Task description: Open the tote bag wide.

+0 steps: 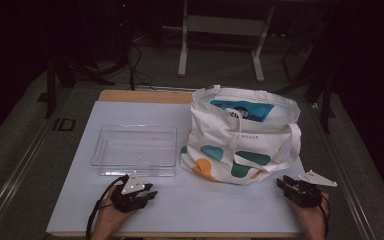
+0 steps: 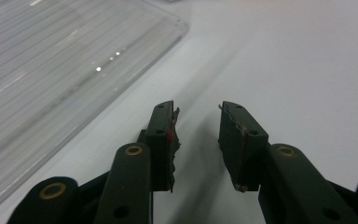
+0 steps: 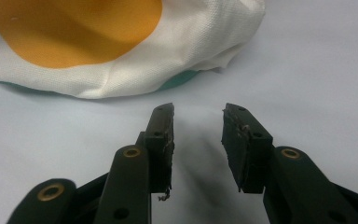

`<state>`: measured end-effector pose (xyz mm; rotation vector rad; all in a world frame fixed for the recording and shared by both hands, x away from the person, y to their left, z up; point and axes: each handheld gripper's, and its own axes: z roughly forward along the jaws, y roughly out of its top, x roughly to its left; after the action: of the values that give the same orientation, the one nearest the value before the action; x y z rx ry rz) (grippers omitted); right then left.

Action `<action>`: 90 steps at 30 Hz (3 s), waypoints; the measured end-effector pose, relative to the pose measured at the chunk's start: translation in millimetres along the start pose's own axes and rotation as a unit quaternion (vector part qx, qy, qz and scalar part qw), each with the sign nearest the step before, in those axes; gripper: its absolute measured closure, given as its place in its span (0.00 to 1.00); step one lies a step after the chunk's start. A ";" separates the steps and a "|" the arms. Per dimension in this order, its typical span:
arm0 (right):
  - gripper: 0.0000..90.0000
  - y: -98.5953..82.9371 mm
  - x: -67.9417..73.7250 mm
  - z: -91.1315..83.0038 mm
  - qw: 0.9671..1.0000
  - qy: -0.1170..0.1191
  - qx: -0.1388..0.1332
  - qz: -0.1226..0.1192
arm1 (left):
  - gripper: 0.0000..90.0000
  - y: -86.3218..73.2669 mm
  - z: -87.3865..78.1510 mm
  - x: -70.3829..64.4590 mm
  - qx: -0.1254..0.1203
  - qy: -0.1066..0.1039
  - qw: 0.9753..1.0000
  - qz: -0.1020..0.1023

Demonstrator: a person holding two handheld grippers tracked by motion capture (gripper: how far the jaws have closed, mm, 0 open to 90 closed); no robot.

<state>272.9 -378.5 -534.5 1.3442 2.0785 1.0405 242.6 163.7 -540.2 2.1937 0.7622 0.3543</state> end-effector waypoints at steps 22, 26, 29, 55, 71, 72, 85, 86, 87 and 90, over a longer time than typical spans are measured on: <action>0.87 28.0 -15.9 -4.4 0.999 0.016 -0.028 0.004 | 0.82 34.1 -30.8 5.3 -0.036 -0.041 0.998 0.036; 0.87 35.6 -18.5 -5.0 0.999 0.013 -0.037 0.004 | 0.83 41.6 -34.7 9.4 -0.041 -0.043 0.997 0.040; 0.87 40.8 -21.4 -4.6 0.999 0.012 -0.044 0.011 | 0.83 47.3 -37.7 12.1 -0.047 -0.046 0.997 0.041; 0.82 101.8 -31.5 23.5 0.997 0.020 -0.073 0.011 | 0.80 112.8 -30.5 35.9 -0.057 -0.049 0.996 0.055; 0.97 100.0 -28.5 25.2 0.995 0.036 -0.088 0.005 | 0.78 163.6 4.5 60.9 -0.039 -0.038 0.998 0.044; 0.97 100.1 -28.2 25.1 0.995 0.036 -0.089 0.005 | 0.78 166.3 6.0 61.9 -0.040 -0.039 0.997 0.044; 0.97 99.6 -27.2 23.1 0.995 0.039 -0.091 0.002 | 0.80 200.7 31.0 64.2 -0.035 -0.049 0.997 0.045; 0.97 99.6 -27.2 23.0 0.995 0.039 -0.091 0.001 | 0.81 202.2 32.0 63.9 -0.036 -0.048 0.997 0.046; 0.97 99.7 -27.2 22.8 0.995 0.039 -0.092 0.002 | 0.82 202.2 32.0 63.9 -0.036 -0.048 0.997 0.046; 0.97 99.8 -26.9 22.4 0.995 0.040 -0.092 0.000 | 0.85 206.0 37.6 63.2 -0.036 -0.047 0.997 0.042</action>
<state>356.5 -371.1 -470.1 1.2296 1.9820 1.2713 393.9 73.5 -410.5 2.1634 0.5990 0.3138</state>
